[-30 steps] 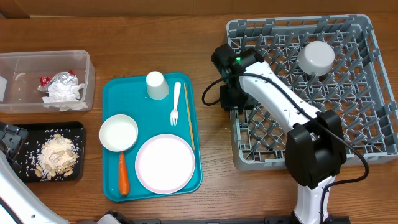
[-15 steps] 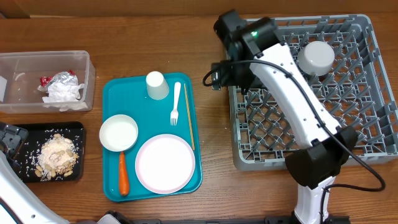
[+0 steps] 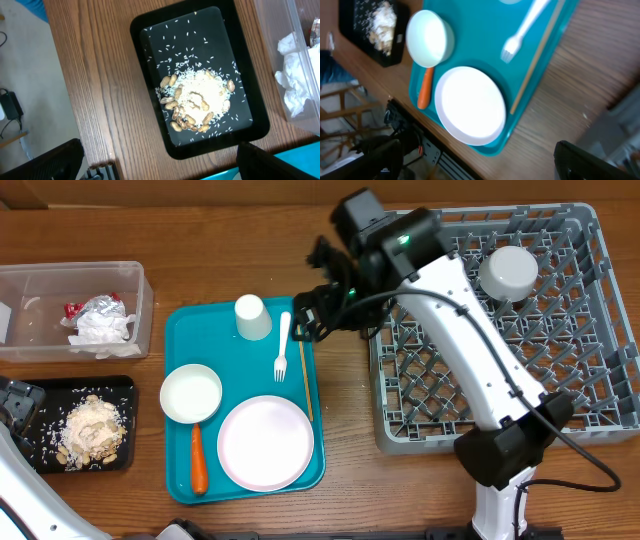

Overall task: Sort waste into correct bins and load items into the dishwasher rack
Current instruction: 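Release the rack and move the right gripper left over the tray, then lower the right gripper onto the white bowl at the tray's left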

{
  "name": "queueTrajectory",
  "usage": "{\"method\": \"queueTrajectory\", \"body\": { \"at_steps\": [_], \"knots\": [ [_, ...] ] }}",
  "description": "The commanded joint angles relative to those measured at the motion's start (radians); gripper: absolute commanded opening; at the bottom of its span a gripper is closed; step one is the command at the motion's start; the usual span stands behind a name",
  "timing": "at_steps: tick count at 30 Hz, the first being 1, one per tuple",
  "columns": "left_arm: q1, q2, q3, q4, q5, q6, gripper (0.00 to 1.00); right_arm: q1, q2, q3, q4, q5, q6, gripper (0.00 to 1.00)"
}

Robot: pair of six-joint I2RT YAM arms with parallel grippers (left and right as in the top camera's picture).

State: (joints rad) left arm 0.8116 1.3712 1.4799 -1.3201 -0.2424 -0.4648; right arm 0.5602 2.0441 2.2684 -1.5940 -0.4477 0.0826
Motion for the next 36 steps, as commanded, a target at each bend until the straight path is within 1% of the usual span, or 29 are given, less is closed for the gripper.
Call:
{"method": "queueTrajectory", "body": {
  "at_steps": [1, 5, 10, 15, 19, 24, 26, 30, 32, 36],
  "knots": [
    [0.001, 0.003, 0.021, 0.000, 0.004, -0.010, 1.00, 0.061, -0.025, 0.008, 0.051, -0.024, -0.061, 1.00],
    [0.001, 0.003, 0.021, 0.000, 0.004, -0.010, 1.00, 0.115, -0.009, 0.000, 0.122, -0.024, -0.041, 1.00],
    [0.001, 0.003, 0.021, 0.000, 0.004, -0.010, 1.00, 0.173, 0.033, -0.031, 0.203, 0.040, 0.073, 1.00],
    [0.001, 0.003, 0.021, 0.000, 0.004, -0.010, 1.00, 0.249, 0.096, -0.031, 0.248, 0.057, 0.067, 1.00],
    [0.001, 0.003, 0.021, 0.000, 0.004, -0.010, 1.00, 0.323, 0.126, -0.031, 0.272, 0.187, 0.088, 1.00],
    [0.001, 0.003, 0.021, 0.000, 0.004, -0.010, 1.00, 0.387, 0.164, -0.031, 0.303, 0.361, 0.241, 1.00],
    [0.001, 0.003, 0.021, 0.000, 0.004, -0.010, 1.00, 0.399, 0.187, -0.031, 0.320, 0.375, 0.288, 1.00],
    [0.001, 0.003, 0.021, 0.000, 0.004, -0.010, 1.00, 0.408, 0.237, -0.031, 0.358, 0.367, 0.312, 1.00],
    [0.001, 0.003, 0.021, 0.000, 0.004, -0.010, 1.00, 0.410, 0.261, -0.031, 0.372, 0.352, 0.312, 0.98],
    [0.001, 0.003, 0.021, 0.000, 0.004, -0.010, 1.00, 0.420, 0.291, -0.031, 0.394, 0.342, 0.312, 0.89]
  ]
}}
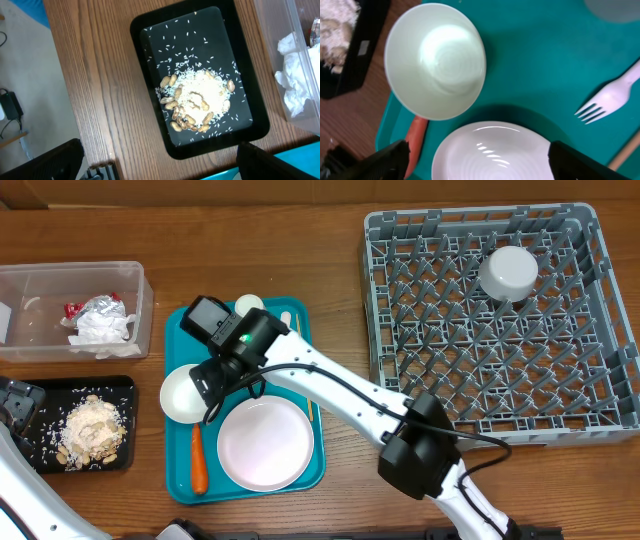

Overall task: Sort waste into correct bins and load items into the dishwasher rack
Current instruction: 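Lower the right gripper onto the white bowl at the tray's left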

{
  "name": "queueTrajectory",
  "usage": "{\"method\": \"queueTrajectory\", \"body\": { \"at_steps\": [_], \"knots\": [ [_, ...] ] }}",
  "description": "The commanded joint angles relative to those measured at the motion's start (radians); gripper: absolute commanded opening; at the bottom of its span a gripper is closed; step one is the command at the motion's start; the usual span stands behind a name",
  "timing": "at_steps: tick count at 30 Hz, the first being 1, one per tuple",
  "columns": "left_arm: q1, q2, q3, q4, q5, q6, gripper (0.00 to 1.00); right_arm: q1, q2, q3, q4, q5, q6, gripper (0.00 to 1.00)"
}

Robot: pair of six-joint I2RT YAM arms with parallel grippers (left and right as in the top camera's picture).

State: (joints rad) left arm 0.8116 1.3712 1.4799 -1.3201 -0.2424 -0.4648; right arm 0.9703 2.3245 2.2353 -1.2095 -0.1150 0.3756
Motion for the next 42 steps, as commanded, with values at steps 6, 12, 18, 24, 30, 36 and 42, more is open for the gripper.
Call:
{"method": "queueTrajectory", "body": {
  "at_steps": [6, 12, 18, 24, 30, 36, 42],
  "knots": [
    [0.001, 0.003, 0.021, 0.000, 0.004, -0.010, 1.00, 0.026, 0.033, 0.002, 0.060, 0.012, 0.018, 0.80],
    [0.001, 0.003, 0.021, 0.000, 0.004, -0.010, 1.00, 0.043, 0.073, 0.002, 0.093, 0.061, 0.019, 0.77],
    [0.001, 0.003, 0.021, 0.000, 0.004, -0.010, 1.00, 0.050, 0.092, 0.002, 0.114, 0.073, 0.019, 0.77],
    [0.001, 0.003, 0.021, 0.000, 0.004, -0.010, 1.00, 0.050, 0.124, 0.002, 0.128, 0.072, 0.030, 0.76],
    [0.001, 0.003, 0.021, 0.000, 0.004, -0.010, 1.00, 0.050, 0.140, 0.002, 0.147, 0.073, 0.045, 0.59],
    [0.001, 0.003, 0.021, 0.000, 0.004, -0.010, 1.00, 0.050, 0.141, 0.002, 0.158, 0.074, 0.045, 0.50],
    [0.001, 0.003, 0.021, 0.000, 0.004, -0.010, 1.00, 0.050, 0.141, 0.002, 0.158, 0.074, 0.045, 0.49]
  ]
}}
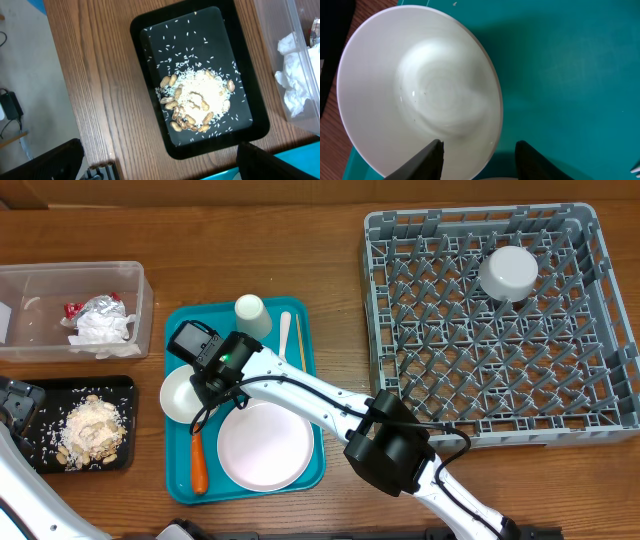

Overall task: Sort waste into correct bins and load items into the dishwasher rack
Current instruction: 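Lower the right gripper onto the white bowl at the tray's left, then close the right gripper on the white bowl's rim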

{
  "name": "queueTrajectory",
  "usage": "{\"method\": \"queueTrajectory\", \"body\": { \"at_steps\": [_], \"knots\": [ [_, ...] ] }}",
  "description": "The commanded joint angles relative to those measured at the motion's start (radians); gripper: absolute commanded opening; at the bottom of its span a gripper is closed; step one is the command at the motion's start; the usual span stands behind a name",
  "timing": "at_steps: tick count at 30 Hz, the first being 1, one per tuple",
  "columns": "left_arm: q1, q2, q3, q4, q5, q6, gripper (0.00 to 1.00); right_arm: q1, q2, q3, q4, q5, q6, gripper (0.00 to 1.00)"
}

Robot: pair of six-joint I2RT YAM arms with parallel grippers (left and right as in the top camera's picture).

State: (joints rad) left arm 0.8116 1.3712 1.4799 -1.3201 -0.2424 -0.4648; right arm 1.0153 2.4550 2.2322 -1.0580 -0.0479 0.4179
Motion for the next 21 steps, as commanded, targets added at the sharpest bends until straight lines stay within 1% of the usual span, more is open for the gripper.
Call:
{"method": "queueTrajectory", "body": {
  "at_steps": [1, 21],
  "knots": [
    [0.001, 0.003, 0.021, 0.000, 0.004, -0.010, 1.00, 0.005, 0.010, 0.005, 0.007, 0.006, 0.002, 0.49],
    [0.001, 0.003, 0.021, 0.000, 0.004, -0.010, 1.00, 0.005, 0.011, -0.029, 0.037, 0.021, 0.006, 0.49]
  ]
}}
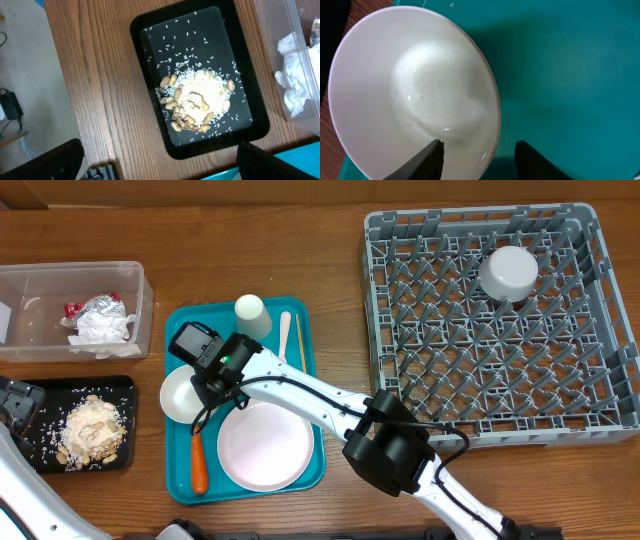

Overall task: Sort waste into correct bins and load items into the dishwasher rack
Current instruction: 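Close the right gripper on the white bowl's rim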

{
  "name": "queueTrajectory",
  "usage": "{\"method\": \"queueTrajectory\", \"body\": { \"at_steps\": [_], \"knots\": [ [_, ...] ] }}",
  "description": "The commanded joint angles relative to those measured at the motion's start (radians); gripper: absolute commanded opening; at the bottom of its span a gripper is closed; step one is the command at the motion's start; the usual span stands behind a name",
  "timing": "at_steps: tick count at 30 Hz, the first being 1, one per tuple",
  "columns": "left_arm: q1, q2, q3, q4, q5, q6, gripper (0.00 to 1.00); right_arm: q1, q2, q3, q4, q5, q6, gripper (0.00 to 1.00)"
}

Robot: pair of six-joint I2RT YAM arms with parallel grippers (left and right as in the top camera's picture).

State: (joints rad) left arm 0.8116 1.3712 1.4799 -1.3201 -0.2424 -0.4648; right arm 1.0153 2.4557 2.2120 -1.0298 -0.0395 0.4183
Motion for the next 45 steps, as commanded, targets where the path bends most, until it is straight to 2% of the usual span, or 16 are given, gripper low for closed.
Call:
{"method": "queueTrajectory", "body": {
  "at_steps": [1, 28, 32, 37, 42, 45],
  "knots": [
    [0.001, 0.003, 0.021, 0.000, 0.004, -0.010, 1.00, 0.005, 0.010, -0.009, 0.010, 0.013, 0.005, 0.49],
    [0.001, 0.003, 0.021, 0.000, 0.004, -0.010, 1.00, 0.005, 0.010, -0.060, 0.069, 0.013, 0.005, 0.49],
    [0.001, 0.003, 0.021, 0.000, 0.004, -0.010, 1.00, 0.005, 0.010, -0.060, 0.069, 0.013, 0.005, 0.34],
    [0.001, 0.003, 0.021, 0.000, 0.004, -0.010, 1.00, -0.001, 0.010, -0.060, 0.061, 0.017, 0.001, 0.31],
    [0.001, 0.003, 0.021, 0.000, 0.004, -0.010, 1.00, -0.018, 0.009, -0.058, 0.046, 0.016, 0.002, 0.19],
    [0.001, 0.003, 0.021, 0.000, 0.004, -0.010, 1.00, -0.029, 0.009, -0.058, 0.033, 0.016, 0.002, 0.16]
  ]
}}
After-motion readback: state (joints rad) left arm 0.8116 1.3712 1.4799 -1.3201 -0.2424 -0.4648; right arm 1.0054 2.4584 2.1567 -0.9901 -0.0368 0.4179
